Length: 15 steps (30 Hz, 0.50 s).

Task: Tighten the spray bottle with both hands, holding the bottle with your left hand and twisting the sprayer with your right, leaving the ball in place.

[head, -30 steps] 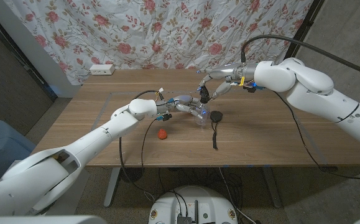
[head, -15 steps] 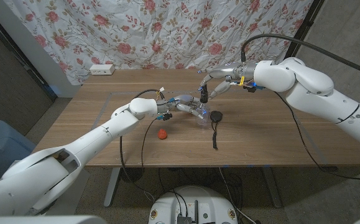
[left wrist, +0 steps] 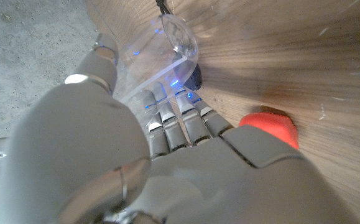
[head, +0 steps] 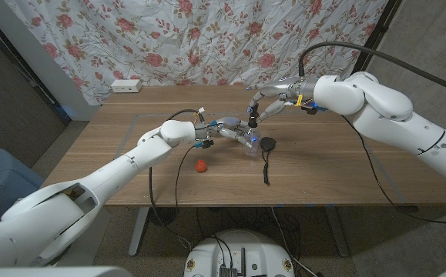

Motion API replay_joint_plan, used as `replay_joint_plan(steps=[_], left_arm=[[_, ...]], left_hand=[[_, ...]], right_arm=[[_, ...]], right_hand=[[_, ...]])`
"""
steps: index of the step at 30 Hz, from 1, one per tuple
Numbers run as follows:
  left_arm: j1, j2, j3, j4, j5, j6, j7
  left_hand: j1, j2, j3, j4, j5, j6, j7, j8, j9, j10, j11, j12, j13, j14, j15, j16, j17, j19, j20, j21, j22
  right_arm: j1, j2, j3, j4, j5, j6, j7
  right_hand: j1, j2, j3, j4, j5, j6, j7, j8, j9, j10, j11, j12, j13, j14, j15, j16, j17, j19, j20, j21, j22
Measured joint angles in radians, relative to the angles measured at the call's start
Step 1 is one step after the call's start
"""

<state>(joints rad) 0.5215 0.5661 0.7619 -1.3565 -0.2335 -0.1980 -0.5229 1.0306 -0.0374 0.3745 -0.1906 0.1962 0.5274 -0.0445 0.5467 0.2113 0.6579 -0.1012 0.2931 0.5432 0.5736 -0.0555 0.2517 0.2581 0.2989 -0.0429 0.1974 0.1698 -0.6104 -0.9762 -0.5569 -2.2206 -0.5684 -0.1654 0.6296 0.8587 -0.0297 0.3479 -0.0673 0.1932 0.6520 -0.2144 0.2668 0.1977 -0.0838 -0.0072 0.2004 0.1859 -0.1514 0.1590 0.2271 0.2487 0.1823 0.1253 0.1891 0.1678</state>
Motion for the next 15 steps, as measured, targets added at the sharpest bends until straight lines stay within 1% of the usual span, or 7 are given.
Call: replay_joint_plan(steps=[2, 3, 6, 8, 13, 14, 15], left_arm=[[0.000, 0.002, 0.000, -0.003, 0.002, 0.000, 0.002], [0.000, 0.002, 0.000, -0.005, 0.004, 0.000, 0.003], [0.001, 0.004, 0.000, -0.009, 0.007, 0.000, 0.006], [0.003, 0.005, 0.000, -0.012, 0.009, 0.000, 0.012], [0.009, 0.008, -0.002, -0.018, 0.014, 0.000, 0.020], [0.009, 0.009, -0.002, -0.019, 0.014, 0.000, 0.021], [0.010, 0.009, -0.003, -0.020, 0.015, 0.000, 0.022]], left_hand=[[0.000, 0.000, 0.000, 0.000, 0.000, 0.000, 0.000, 0.000, 0.000, 0.002, 0.001, 0.000, 0.000, 0.000, 0.000, 0.003, 0.000, 0.007, 0.001, 0.000, 0.000], [0.000, 0.000, 0.000, 0.000, 0.000, 0.000, 0.000, 0.000, 0.000, 0.001, 0.001, 0.000, 0.000, 0.005, 0.000, 0.004, 0.000, 0.009, 0.002, 0.000, 0.000], [0.000, 0.000, 0.000, 0.000, 0.000, 0.000, 0.000, 0.000, 0.000, 0.001, 0.001, 0.001, 0.000, 0.009, 0.002, 0.004, 0.000, 0.009, 0.002, 0.000, 0.000], [0.000, 0.000, 0.000, 0.000, 0.000, 0.000, 0.000, 0.000, 0.000, 0.001, 0.001, 0.001, 0.000, 0.014, -0.003, 0.004, 0.000, 0.009, 0.002, 0.000, 0.000], [0.000, 0.000, 0.000, 0.000, 0.000, 0.000, 0.000, 0.000, 0.000, 0.002, 0.002, 0.001, 0.000, 0.020, 0.002, 0.010, 0.000, 0.020, 0.002, 0.000, 0.000], [0.000, 0.000, 0.000, 0.000, 0.000, 0.000, 0.000, 0.000, 0.000, 0.004, 0.004, 0.001, 0.000, 0.020, 0.002, 0.011, 0.000, 0.020, 0.002, 0.000, 0.000], [0.000, 0.000, 0.000, 0.000, 0.000, 0.011, 0.011, 0.000, 0.000, 0.013, 0.013, 0.001, 0.000, 0.020, 0.002, 0.012, 0.000, 0.020, 0.002, 0.000, 0.000]], right_arm=[[-0.002, 0.000, -0.001, -0.005, -0.007, -0.007, 0.001], [-0.003, 0.000, -0.002, -0.008, -0.011, -0.010, 0.002], [-0.005, 0.000, -0.004, -0.013, -0.023, -0.018, 0.004], [-0.008, 0.001, -0.007, -0.020, -0.033, -0.025, 0.006], [-0.012, 0.004, -0.016, -0.033, -0.077, -0.048, 0.009], [-0.013, 0.004, -0.017, -0.034, -0.083, -0.050, 0.009], [-0.014, 0.005, -0.019, -0.037, -0.092, -0.053, 0.011]], right_hand=[[-0.013, 0.002, 0.000, 0.000, 0.000, 0.011, 0.000, 0.004, 0.000, 0.005, 0.005, 0.000, 0.000, 0.004, -0.004, 0.002, 0.000, 0.011, 0.003, 0.000, 0.000], [-0.014, 0.004, -0.004, 0.004, 0.000, 0.020, 0.001, 0.008, 0.000, 0.009, 0.002, 0.000, 0.000, 0.004, -0.004, 0.005, 0.000, 0.013, 0.001, 0.000, 0.000], [-0.024, 0.013, -0.004, 0.004, -0.001, 0.039, 0.000, 0.012, 0.000, 0.023, 0.002, 0.007, 0.000, 0.010, -0.009, 0.008, 0.000, 0.014, 0.000, 0.000, 0.000], [-0.034, 0.002, -0.004, 0.004, -0.001, 0.049, 0.002, 0.014, 0.000, 0.029, 0.000, 0.007, 0.000, 0.016, -0.009, 0.008, 0.000, 0.015, -0.001, 0.000, 0.000], [-0.045, 0.011, -0.010, 0.007, -0.001, 0.079, 0.003, 0.020, 0.000, 0.066, -0.006, 0.015, 0.000, 0.030, -0.016, 0.017, 0.000, 0.031, -0.005, 0.000, 0.000], [-0.057, 0.011, -0.014, 0.008, -0.001, 0.082, 0.007, 0.024, 0.000, 0.066, -0.005, 0.015, 0.000, 0.031, -0.017, 0.018, 0.000, 0.032, -0.004, 0.000, 0.000], [-0.061, 0.006, -0.016, 0.007, -0.001, 0.086, 0.003, 0.026, 0.001, 0.070, -0.002, 0.015, 0.000, 0.035, -0.019, 0.019, 0.000, 0.036, 0.000, 0.000, 0.000]])
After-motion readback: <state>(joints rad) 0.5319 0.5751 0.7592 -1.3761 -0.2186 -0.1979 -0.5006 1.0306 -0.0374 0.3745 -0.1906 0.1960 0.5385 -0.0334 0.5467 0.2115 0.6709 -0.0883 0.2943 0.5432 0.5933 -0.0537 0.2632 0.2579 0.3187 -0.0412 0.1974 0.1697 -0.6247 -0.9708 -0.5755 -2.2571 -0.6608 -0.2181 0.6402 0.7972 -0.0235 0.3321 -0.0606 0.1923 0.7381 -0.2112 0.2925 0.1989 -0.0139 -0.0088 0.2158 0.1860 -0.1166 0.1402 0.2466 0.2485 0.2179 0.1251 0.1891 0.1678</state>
